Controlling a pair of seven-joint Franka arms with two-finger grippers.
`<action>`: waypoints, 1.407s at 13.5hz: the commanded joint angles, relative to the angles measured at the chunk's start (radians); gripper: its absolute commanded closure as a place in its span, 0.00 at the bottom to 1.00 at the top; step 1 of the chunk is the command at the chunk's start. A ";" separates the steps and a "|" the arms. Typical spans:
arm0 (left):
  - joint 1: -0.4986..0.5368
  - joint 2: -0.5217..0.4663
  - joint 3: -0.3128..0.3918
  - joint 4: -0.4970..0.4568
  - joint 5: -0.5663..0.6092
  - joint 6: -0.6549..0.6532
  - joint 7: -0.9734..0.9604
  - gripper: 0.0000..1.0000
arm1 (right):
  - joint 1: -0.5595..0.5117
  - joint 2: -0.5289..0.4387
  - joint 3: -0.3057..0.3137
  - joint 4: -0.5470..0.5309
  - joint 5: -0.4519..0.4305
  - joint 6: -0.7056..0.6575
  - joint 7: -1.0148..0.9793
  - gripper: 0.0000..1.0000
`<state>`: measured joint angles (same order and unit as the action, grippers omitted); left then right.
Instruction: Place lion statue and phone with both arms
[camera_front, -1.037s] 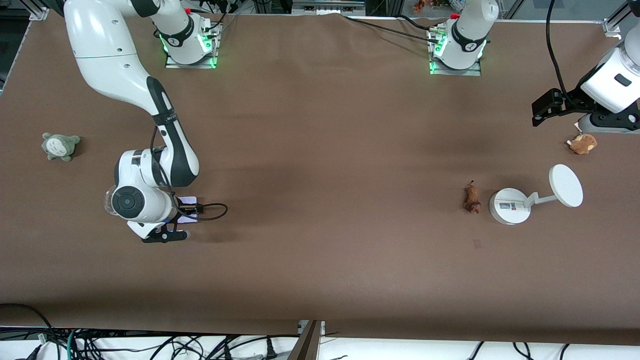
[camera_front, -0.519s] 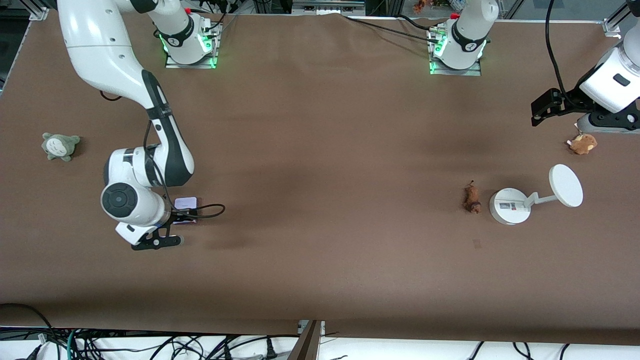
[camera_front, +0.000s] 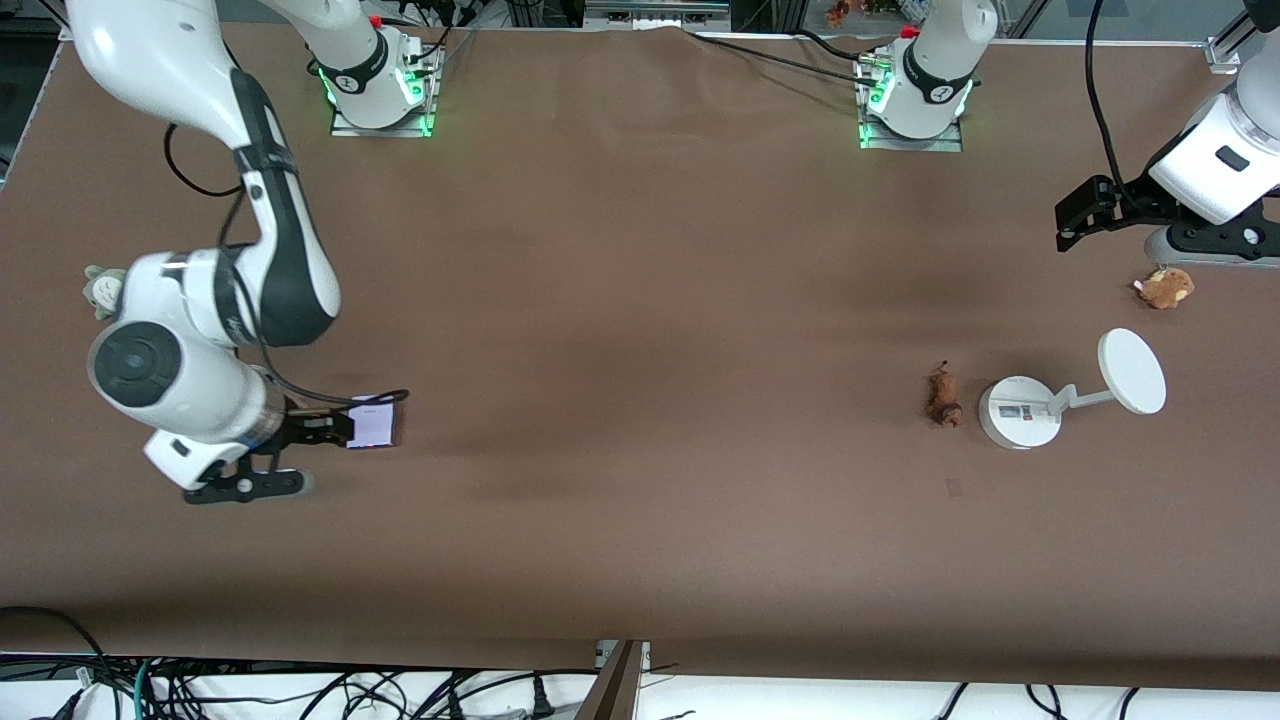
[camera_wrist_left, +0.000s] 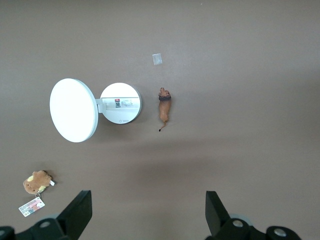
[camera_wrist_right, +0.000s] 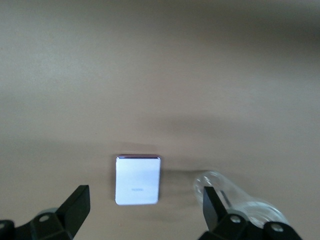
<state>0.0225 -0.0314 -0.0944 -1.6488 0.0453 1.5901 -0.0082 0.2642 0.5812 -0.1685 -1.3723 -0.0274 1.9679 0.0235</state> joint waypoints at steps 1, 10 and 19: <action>0.007 0.005 0.001 0.017 -0.016 -0.009 0.011 0.00 | -0.014 -0.072 -0.022 0.001 -0.002 -0.065 -0.025 0.00; 0.007 0.007 0.001 0.020 -0.016 -0.009 0.010 0.00 | -0.086 -0.291 -0.002 0.010 0.007 -0.351 -0.019 0.00; 0.005 0.007 0.001 0.020 -0.016 -0.010 0.011 0.00 | -0.263 -0.567 0.159 -0.255 0.000 -0.389 -0.033 0.00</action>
<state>0.0236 -0.0314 -0.0941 -1.6481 0.0453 1.5901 -0.0082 0.0318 0.0711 -0.0380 -1.5651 -0.0267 1.5979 -0.0060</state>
